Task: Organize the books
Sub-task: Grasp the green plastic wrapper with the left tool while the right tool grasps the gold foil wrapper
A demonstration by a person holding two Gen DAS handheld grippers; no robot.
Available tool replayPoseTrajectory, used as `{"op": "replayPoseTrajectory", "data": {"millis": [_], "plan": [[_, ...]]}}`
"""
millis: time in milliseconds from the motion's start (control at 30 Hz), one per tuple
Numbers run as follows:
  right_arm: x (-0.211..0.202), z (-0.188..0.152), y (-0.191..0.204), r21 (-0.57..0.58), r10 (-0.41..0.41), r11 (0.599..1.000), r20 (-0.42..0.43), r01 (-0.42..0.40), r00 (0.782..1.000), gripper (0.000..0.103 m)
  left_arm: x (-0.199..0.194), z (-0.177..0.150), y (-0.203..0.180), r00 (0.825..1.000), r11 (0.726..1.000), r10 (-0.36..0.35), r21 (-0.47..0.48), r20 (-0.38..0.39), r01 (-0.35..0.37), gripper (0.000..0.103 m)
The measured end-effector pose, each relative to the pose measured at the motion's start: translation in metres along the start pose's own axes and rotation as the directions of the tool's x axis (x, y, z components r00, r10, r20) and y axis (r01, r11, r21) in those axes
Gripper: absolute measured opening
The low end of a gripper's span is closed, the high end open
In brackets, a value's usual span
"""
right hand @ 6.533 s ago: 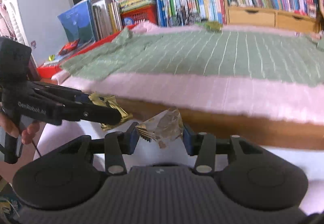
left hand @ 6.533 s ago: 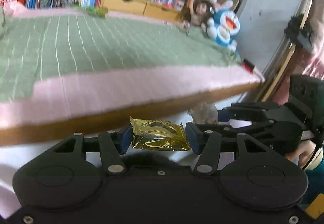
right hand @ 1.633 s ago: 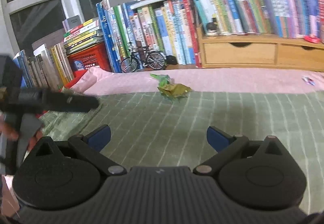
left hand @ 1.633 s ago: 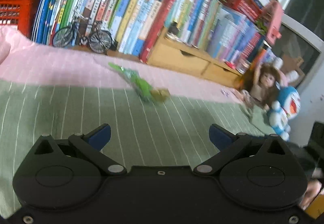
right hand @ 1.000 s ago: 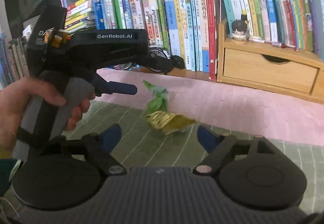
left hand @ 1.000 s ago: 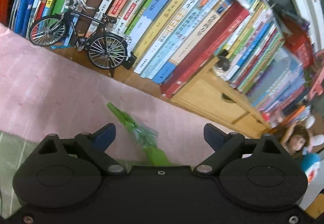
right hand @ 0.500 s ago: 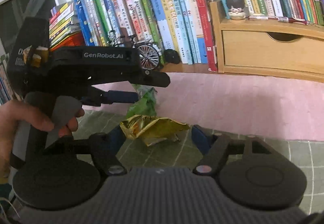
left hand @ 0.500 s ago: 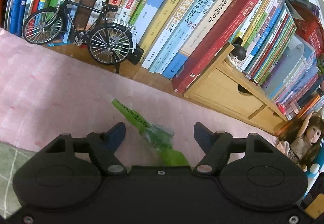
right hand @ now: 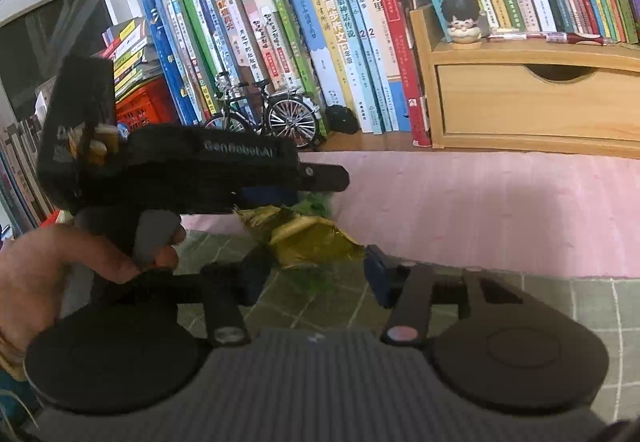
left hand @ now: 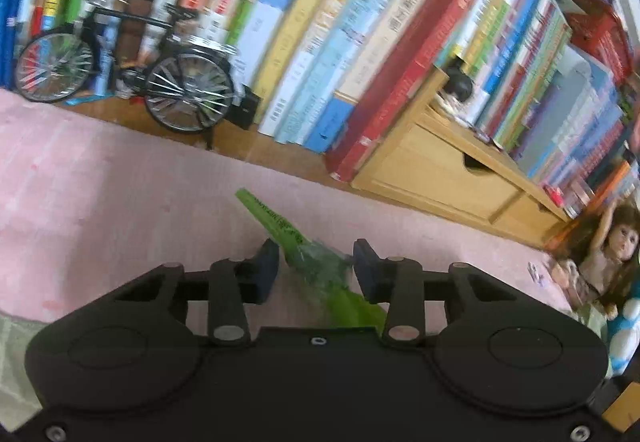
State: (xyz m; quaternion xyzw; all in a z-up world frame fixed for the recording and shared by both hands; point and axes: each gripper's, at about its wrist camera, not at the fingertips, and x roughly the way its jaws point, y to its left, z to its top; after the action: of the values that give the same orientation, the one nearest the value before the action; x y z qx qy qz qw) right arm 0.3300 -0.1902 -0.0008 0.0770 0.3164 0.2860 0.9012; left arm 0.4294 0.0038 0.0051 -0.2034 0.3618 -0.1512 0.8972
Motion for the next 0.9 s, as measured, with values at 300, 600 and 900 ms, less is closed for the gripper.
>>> {"op": "replayPoseTrajectory", "data": {"millis": [300, 600, 900], "plan": [[-0.010, 0.006, 0.003, -0.053, -0.022, 0.998, 0.009, 0.023, 1.000, 0.060, 0.001, -0.001, -0.002, 1.000, 1.000, -0.010, 0.010, -0.001, 0.010, 0.035], [-0.014, 0.007, -0.001, -0.062, -0.030, 0.998, 0.005, 0.030, 1.000, 0.079, -0.016, 0.007, 0.008, 0.999, 1.000, 0.002, -0.005, 0.043, -0.001, 0.035], [-0.002, 0.001, 0.001, -0.023, 0.042, 0.999, 0.015, -0.041, 0.999, 0.043, -0.024, 0.011, 0.017, 0.998, 0.999, 0.003, -0.037, 0.063, -0.001, 0.035]]}}
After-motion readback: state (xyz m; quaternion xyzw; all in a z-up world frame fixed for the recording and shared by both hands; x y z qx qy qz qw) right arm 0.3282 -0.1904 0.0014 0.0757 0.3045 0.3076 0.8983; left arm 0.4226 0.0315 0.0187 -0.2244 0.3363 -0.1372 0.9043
